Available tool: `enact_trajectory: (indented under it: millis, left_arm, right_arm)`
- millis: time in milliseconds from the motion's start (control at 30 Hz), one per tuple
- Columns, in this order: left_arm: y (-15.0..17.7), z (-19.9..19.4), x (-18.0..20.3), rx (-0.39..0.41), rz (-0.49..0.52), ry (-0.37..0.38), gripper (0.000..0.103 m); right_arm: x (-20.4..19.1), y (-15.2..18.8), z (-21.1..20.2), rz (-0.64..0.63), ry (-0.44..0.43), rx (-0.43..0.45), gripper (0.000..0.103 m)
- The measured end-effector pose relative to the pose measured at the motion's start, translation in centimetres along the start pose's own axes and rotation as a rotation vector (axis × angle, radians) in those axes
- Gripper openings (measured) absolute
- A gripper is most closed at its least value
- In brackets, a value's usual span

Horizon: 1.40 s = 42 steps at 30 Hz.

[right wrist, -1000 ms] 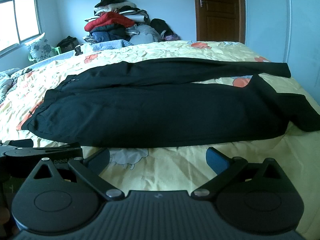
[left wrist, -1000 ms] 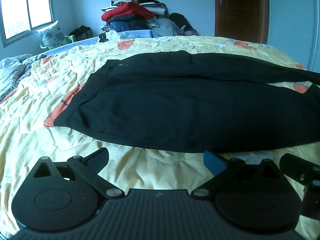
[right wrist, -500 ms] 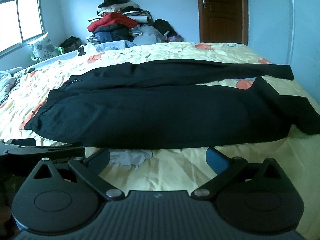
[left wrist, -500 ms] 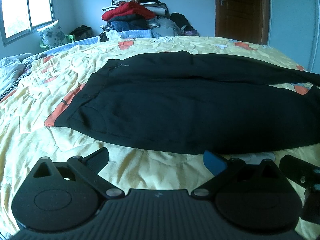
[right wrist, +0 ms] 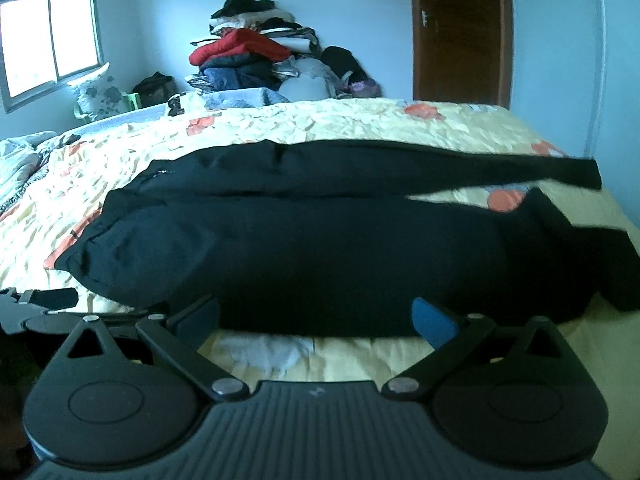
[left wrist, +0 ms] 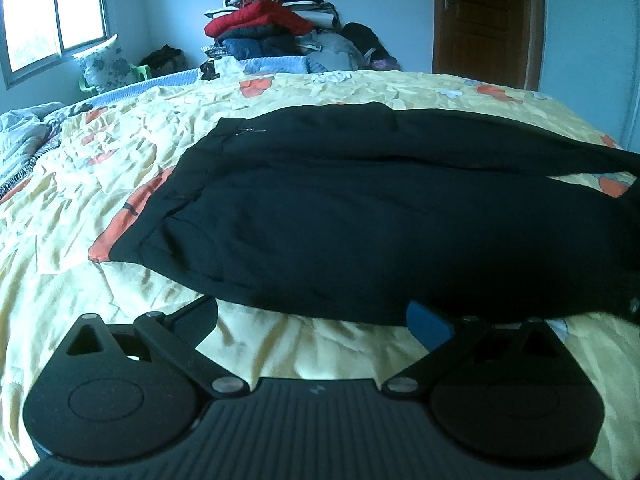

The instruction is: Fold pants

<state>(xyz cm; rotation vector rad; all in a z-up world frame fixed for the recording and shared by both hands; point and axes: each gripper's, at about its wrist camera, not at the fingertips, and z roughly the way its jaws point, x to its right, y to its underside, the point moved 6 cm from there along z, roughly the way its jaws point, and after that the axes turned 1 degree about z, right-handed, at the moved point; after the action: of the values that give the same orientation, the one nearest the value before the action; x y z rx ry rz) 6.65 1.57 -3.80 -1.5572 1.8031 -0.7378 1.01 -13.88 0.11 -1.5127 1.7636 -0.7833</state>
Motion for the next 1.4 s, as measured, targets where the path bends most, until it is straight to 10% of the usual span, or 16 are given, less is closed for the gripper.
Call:
enact_trajectory:
  millis: [533, 1033, 1400]
  left_arm:
    - [-6.0, 4.0, -6.0, 0.009, -0.052, -0.088, 0.102]
    - [-11.8, 10.6, -10.7, -0.027, -0.076, -0.199, 0.103]
    - [-14.2, 14.2, -11.1, -0.054, -0.064, -0.251, 0.102]
  right_arm:
    - [-5.0, -12.3, 8.2, -0.297, -0.272, 0.084, 0.103]
    - [-7.3, -20.5, 28.8, -0.342, -0.429, -0.135, 0.103]
    - [-10.2, -20.3, 35.1, -0.424, -0.444, -0.294, 0.103]
